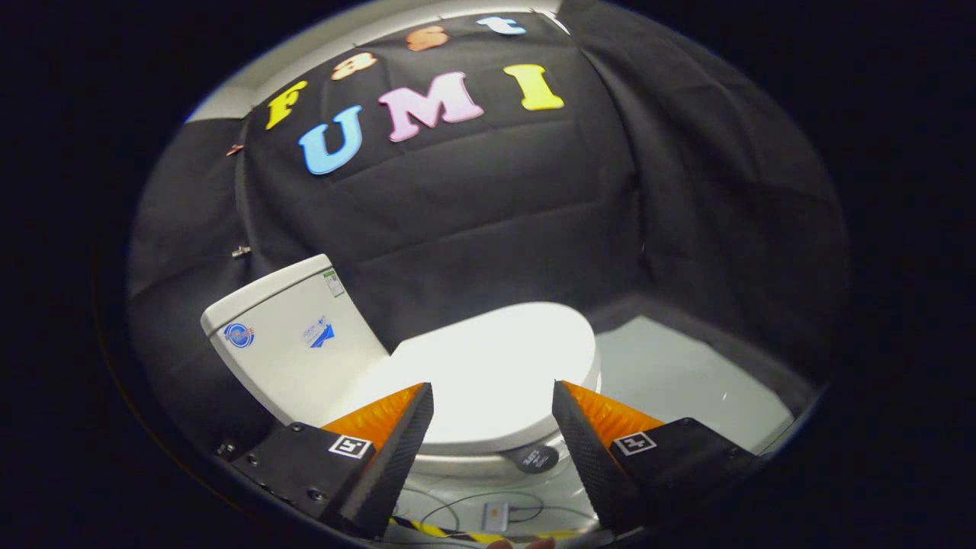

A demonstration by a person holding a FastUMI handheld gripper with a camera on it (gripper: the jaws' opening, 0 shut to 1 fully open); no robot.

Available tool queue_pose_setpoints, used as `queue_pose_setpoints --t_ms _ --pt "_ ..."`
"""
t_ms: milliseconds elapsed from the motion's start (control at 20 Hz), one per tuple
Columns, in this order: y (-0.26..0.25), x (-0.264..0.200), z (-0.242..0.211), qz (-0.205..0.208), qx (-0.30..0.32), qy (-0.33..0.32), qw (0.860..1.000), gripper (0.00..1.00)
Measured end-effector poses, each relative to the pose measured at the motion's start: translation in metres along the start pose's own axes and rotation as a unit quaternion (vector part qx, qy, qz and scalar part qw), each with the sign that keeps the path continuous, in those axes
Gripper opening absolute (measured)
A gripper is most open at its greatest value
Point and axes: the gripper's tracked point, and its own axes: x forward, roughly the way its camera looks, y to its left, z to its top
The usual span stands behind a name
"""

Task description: Open the toilet lid.

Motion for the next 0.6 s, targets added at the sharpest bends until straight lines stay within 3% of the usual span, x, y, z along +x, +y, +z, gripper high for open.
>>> queue_pose_setpoints --t_ms 100,300,600 --pt "-0.014 0.009 -0.025 0.006 0.069 0.048 0.996 0.99" --pt "-0.038 0.023 -0.064 0.005 0.188 0.12 0.975 0.99" --pt "-0.065 0.032 -0.088 -0.011 0.259 0.148 0.955 0.99"
